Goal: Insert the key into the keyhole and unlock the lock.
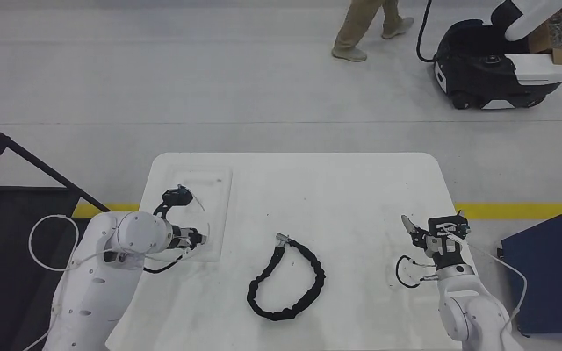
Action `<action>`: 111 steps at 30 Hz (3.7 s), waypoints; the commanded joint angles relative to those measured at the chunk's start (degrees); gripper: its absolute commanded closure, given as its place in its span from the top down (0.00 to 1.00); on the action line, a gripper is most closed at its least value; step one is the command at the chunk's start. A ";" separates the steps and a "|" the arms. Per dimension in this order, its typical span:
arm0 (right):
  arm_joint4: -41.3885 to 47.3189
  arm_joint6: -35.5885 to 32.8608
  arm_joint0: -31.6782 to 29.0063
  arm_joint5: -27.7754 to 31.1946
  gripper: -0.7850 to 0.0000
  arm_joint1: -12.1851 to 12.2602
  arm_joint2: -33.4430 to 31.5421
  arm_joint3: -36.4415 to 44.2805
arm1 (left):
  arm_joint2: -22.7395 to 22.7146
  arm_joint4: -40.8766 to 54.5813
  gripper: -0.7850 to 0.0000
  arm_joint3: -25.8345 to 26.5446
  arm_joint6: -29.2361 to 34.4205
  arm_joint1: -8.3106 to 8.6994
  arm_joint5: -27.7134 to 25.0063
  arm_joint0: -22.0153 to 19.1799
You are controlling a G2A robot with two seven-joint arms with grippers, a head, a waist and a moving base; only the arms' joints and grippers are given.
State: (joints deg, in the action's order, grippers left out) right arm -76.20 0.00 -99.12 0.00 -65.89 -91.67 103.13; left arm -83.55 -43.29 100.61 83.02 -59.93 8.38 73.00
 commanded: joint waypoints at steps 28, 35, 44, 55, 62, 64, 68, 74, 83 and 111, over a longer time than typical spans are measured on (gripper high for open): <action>0.00 0.00 0.00 0.00 1.00 0.00 0.00 0.00 | -12.20 12.37 0.00 10.97 -4.53 2.04 -8.18 3.39; 0.00 0.00 0.00 0.00 1.00 0.00 0.00 0.00 | -20.93 40.84 0.00 9.79 -16.08 1.28 -20.73 14.08; 0.00 0.00 0.00 0.00 1.00 0.00 0.00 0.00 | -18.80 70.22 0.00 0.41 -13.36 0.60 -42.03 18.05; 0.00 0.00 0.00 0.00 1.00 0.00 0.00 0.00 | -13.93 73.96 0.00 -1.43 -12.30 2.10 -41.96 18.34; 0.00 0.00 0.00 0.00 1.00 0.00 0.00 0.00 | -13.93 73.96 0.00 -1.43 -12.30 2.10 -41.96 18.34; 0.00 0.00 0.00 0.00 1.00 0.00 0.00 0.00 | -13.93 73.96 0.00 -1.43 -12.30 2.10 -41.96 18.34; -4.72 -1.18 1.52 0.01 1.00 0.17 0.08 -0.26 | -13.93 73.96 0.00 -1.43 -12.30 2.10 -41.96 18.34; -22.99 -4.15 6.43 1.65 1.00 0.57 4.27 3.34 | -13.93 73.96 0.00 -1.43 -12.30 2.10 -41.96 18.34; -38.23 -10.16 13.04 10.74 1.00 0.25 15.29 5.01 | -13.93 73.96 0.00 -1.43 -12.30 2.10 -41.96 18.34; -42.51 -9.19 16.86 21.47 1.00 -0.74 26.59 1.02 | -13.93 73.96 0.00 -1.43 -12.30 2.10 -41.96 18.34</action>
State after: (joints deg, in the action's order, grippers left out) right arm -123.69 -9.61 -81.78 20.11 -66.58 -64.38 104.22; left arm -97.48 30.67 99.18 70.72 -57.83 -33.58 91.34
